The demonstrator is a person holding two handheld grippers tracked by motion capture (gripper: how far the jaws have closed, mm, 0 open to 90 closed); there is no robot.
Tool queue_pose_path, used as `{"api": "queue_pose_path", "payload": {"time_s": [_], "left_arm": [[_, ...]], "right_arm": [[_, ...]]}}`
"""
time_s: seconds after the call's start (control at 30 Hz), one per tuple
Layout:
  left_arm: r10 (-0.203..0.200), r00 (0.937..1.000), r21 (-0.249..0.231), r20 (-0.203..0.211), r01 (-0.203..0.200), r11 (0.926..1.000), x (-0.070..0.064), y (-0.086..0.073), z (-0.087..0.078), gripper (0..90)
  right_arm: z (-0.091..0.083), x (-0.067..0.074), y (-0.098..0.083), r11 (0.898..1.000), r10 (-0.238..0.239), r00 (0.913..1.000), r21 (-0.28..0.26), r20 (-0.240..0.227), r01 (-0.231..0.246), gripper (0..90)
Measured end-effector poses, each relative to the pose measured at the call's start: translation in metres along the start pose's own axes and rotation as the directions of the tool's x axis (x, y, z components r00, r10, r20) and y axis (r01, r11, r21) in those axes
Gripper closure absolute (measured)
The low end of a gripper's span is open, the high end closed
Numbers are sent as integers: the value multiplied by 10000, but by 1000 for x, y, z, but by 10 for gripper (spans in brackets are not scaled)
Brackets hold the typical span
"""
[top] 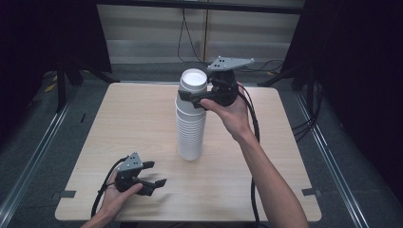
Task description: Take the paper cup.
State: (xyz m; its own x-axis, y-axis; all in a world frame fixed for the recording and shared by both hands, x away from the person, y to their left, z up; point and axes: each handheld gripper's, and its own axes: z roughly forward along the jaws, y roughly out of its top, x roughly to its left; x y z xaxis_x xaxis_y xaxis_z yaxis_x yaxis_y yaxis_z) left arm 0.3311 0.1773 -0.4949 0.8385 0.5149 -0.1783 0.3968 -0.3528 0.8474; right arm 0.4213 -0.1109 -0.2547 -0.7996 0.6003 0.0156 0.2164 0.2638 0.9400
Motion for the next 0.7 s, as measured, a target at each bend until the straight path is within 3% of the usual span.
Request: {"api": "queue_pose_path", "payload": {"time_s": [0.7], "left_arm": [[16,10000,-8,-7,-16,10000,0,0,0,158]], "right_arm": [[-13,-2,5,9942,394,9992,-1003,34,-389,215]]}}
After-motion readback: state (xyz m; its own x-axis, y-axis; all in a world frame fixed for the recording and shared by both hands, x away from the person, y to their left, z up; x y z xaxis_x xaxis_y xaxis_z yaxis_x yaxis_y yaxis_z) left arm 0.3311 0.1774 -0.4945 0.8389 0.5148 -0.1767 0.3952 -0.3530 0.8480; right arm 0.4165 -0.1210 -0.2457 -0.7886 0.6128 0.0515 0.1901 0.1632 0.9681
